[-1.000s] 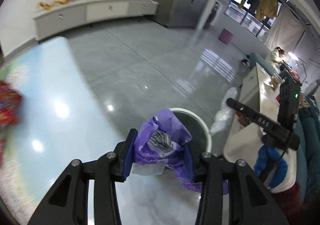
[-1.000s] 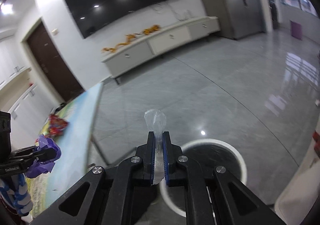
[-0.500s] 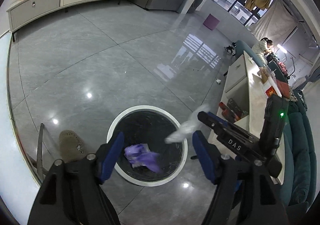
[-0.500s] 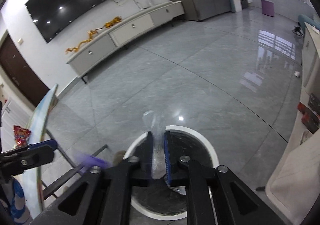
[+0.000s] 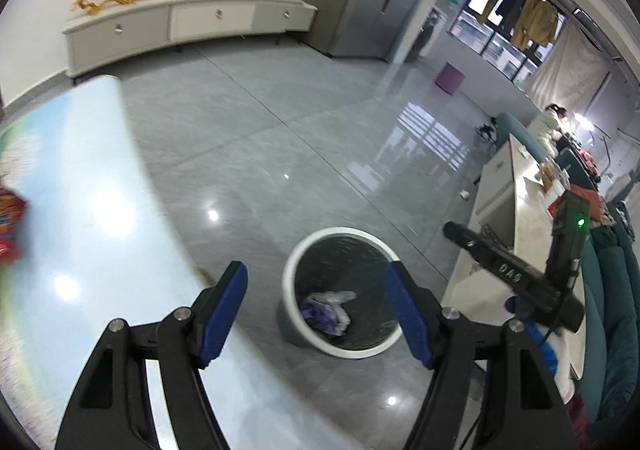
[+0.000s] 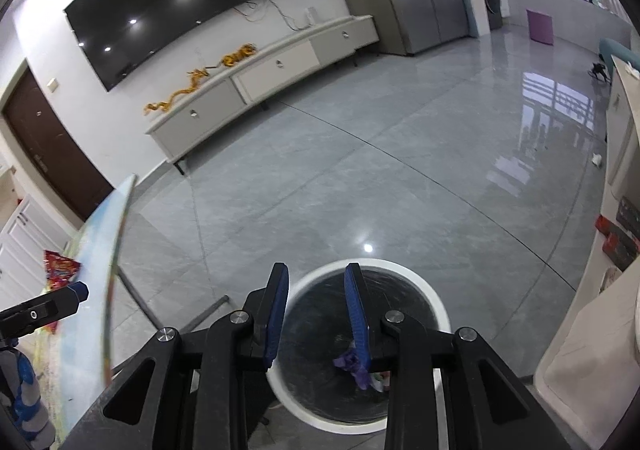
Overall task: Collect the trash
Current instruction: 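Return both tools to the table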
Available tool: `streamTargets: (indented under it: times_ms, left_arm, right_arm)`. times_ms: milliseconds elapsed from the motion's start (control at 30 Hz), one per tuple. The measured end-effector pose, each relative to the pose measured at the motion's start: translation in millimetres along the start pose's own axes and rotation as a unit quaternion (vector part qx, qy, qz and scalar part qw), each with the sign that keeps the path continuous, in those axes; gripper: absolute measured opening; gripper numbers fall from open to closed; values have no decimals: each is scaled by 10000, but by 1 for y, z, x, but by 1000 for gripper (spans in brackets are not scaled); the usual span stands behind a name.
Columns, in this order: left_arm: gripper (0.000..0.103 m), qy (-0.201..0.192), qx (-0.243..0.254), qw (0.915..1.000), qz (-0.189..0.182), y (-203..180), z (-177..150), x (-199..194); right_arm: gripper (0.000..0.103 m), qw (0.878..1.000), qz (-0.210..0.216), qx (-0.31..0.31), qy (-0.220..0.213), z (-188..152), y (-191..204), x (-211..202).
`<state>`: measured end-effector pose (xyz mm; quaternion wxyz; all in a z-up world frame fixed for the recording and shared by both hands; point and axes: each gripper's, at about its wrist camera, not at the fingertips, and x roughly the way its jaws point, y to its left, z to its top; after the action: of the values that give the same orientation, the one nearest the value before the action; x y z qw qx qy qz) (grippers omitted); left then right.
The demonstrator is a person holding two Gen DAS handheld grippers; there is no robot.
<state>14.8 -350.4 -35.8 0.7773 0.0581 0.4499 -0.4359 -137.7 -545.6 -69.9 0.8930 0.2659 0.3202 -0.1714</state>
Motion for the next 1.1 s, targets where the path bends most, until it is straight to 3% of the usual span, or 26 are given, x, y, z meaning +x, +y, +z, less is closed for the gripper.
streamTargets:
  times_ms: [333,667,867,1100]
  left_arm:
    - [70,-562,-308,9959,634,66,-47,-89]
    - [70,-1049,-1235,9809,1080,166,-111,-171]
    - [70,-1269,-1560,9724,1179,208,-132,-193]
    - [69,-1215,-1315,9773,1133,226,-110,-175]
  right_arm:
    - [28,9972,403,-589,-206,11,76,-27]
    - [33,9889,791,-1255,-120,4,164,-29]
    - [38,9796,1101,-1681,83,-8,217,-13]
    - [45,9660,1542,-2038,396,-18,276,22]
